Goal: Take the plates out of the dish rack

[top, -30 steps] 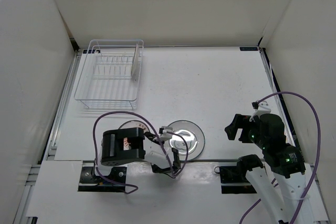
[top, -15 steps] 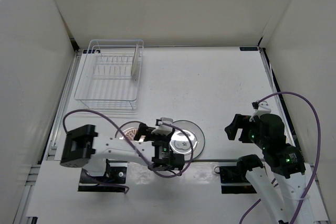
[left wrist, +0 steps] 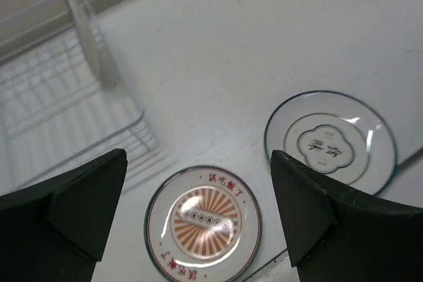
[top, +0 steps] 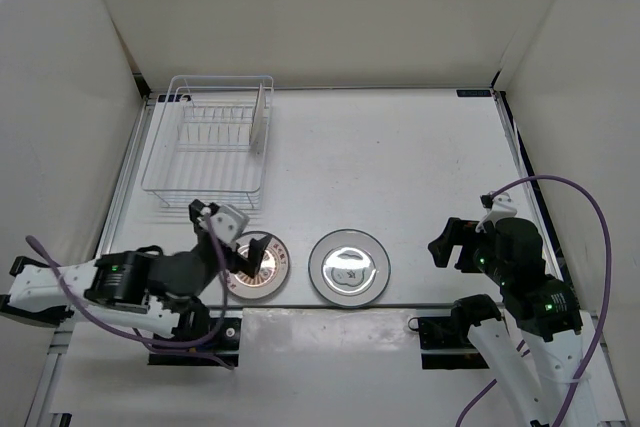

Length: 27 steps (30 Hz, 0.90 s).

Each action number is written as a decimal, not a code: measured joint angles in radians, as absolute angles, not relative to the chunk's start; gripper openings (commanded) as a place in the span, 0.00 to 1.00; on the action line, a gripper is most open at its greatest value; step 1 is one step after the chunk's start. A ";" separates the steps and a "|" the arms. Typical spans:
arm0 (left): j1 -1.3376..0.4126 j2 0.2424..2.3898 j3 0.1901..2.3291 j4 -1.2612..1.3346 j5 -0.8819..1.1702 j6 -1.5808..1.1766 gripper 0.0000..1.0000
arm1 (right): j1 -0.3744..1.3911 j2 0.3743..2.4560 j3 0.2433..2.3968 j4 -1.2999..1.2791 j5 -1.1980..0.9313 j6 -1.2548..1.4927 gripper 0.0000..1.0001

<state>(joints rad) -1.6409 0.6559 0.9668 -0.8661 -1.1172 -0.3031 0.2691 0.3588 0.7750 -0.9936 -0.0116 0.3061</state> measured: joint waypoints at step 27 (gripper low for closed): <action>-1.633 1.022 1.278 -0.511 -0.593 0.640 1.00 | 0.269 0.340 0.770 -0.993 -0.019 0.306 0.90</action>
<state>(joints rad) -1.6333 1.0218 1.2781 -0.5110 -0.5926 0.6395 0.2691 0.3397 0.7696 -0.9932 -0.0189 0.3058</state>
